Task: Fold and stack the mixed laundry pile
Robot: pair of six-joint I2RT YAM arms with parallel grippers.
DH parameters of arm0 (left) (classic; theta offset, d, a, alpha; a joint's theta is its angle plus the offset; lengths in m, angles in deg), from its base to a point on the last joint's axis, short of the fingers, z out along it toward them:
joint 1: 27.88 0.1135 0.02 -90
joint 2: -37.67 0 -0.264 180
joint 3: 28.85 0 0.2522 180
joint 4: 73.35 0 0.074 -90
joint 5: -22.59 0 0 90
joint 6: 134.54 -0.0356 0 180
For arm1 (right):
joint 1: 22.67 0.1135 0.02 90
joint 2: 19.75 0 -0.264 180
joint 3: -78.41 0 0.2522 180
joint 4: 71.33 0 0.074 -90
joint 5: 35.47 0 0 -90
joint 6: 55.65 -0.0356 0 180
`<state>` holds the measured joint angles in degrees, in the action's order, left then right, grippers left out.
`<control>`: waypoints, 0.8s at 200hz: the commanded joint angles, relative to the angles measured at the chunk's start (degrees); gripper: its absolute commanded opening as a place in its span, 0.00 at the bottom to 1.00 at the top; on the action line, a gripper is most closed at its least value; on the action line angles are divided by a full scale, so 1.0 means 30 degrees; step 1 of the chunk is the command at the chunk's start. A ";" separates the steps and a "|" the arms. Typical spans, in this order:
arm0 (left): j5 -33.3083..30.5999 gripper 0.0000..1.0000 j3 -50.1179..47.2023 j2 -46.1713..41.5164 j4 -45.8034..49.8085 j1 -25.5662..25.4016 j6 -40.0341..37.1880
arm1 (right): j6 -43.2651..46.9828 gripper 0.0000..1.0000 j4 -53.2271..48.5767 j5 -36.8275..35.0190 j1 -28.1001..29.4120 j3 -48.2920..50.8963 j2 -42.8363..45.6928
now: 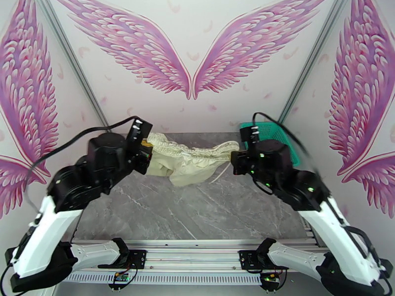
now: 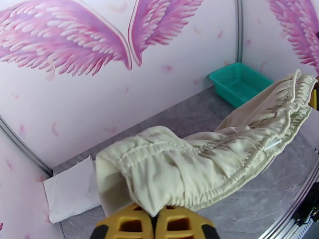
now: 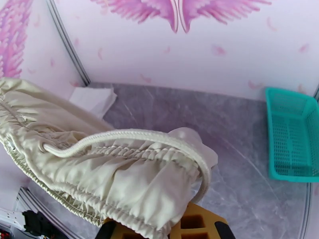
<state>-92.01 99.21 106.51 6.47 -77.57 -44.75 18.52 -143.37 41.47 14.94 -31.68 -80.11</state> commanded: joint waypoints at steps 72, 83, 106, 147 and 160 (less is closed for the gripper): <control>-0.0846 0.00 0.8187 0.8861 -0.0896 0.7006 -0.0094 | 0.2902 0.00 -0.3025 0.4232 -0.5711 -1.0173 -1.0723; -0.0233 0.00 0.9954 1.0213 -0.1459 0.7617 -0.0025 | 0.2817 0.00 -0.2377 0.5141 -0.6412 -1.2143 -1.2463; 0.0701 0.00 1.4981 1.3248 -0.1688 0.8362 0.0195 | 0.2467 0.00 -0.1923 0.6011 -0.7148 -1.7818 -1.5352; 0.1638 0.00 1.3155 1.1534 -0.4531 0.8244 -0.0130 | 0.1846 0.00 0.1660 0.7974 -0.7232 -1.7074 -1.3769; 0.1478 0.00 0.9696 0.9862 -0.4913 0.8229 0.0143 | 0.1765 0.00 0.2072 0.7944 -0.7216 -1.4212 -1.2456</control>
<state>-86.88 138.18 144.81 -1.95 -53.27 -44.66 24.96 -143.94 62.58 -6.13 -82.85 -125.79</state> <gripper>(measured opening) 0.061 0.097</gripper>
